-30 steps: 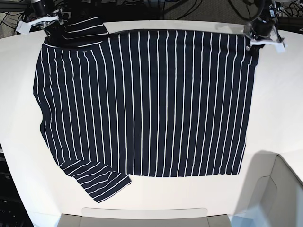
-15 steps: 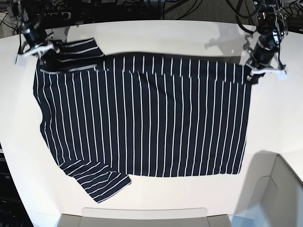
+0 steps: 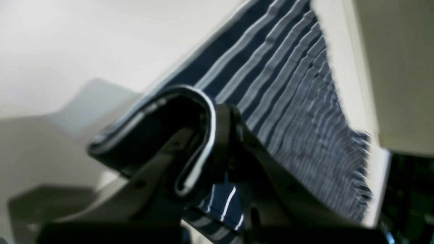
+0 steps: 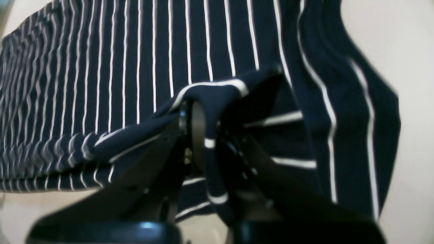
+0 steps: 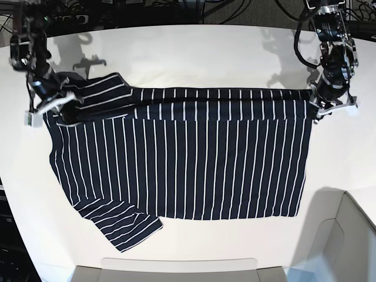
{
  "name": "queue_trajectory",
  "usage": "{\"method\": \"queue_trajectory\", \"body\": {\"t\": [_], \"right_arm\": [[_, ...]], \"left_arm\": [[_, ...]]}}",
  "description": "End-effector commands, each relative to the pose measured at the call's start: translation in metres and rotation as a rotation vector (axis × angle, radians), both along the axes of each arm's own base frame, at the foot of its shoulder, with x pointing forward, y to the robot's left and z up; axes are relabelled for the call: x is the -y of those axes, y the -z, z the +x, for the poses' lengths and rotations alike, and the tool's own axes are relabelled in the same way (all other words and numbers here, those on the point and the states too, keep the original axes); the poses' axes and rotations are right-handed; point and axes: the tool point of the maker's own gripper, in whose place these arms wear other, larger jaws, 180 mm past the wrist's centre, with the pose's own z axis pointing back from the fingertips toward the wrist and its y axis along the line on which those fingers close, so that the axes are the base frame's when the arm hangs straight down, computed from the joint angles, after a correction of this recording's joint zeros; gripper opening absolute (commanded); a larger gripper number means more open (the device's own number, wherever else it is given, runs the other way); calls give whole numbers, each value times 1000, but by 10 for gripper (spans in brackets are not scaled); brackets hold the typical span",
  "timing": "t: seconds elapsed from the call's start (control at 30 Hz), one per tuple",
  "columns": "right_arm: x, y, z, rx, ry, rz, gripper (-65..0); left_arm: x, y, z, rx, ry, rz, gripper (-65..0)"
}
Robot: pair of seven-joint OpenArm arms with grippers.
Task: Fold the T-shirt properly
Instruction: 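Lift the collar edge with both grippers and fold it toward the hem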
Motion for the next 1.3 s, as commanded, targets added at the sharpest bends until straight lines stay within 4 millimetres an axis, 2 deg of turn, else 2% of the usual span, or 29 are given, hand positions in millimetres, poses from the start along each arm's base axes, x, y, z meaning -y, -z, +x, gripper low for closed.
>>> {"method": "queue_trajectory", "body": {"t": [0.0, 0.07, 0.23, 0.47, 0.57, 0.73, 0.9, 1.03, 1.17, 1.27], "right_arm": [[4, -15, 12, 52, -8, -40, -650], [4, -16, 20, 59, -3, -71, -650], [8, -13, 37, 33, 14, -77, -650], [14, -7, 53, 22, -10, -76, -650], [20, -2, 58, 10, 4, -70, -650], [8, 9, 68, -21, -43, -128, -650], [11, 4, 80, -9, -44, -175, -650], [18, 2, 92, -5, -22, -169, -650], [26, 8, 101, -26, 2, -156, -650], [28, 11, 101, -32, 10, -155, -650]], "left_arm": [[-9, -18, 15, 54, -1, 34, -650], [-1, -13, 26, 47, 25, 23, -650], [0, -7, 45, 40, 34, 12, -650], [-1, -21, 66, 83, 28, 9, -650], [4, -14, 76, 57, 54, 38, -650], [2, -6, 90, 31, 53, 41, -650], [2, -9, 95, 39, 51, 42, -650], [1, -20, 109, 71, 47, 42, -650], [15, -7, 122, 32, 84, 27, -650], [17, 3, 127, 4, 88, 17, -650]]}}
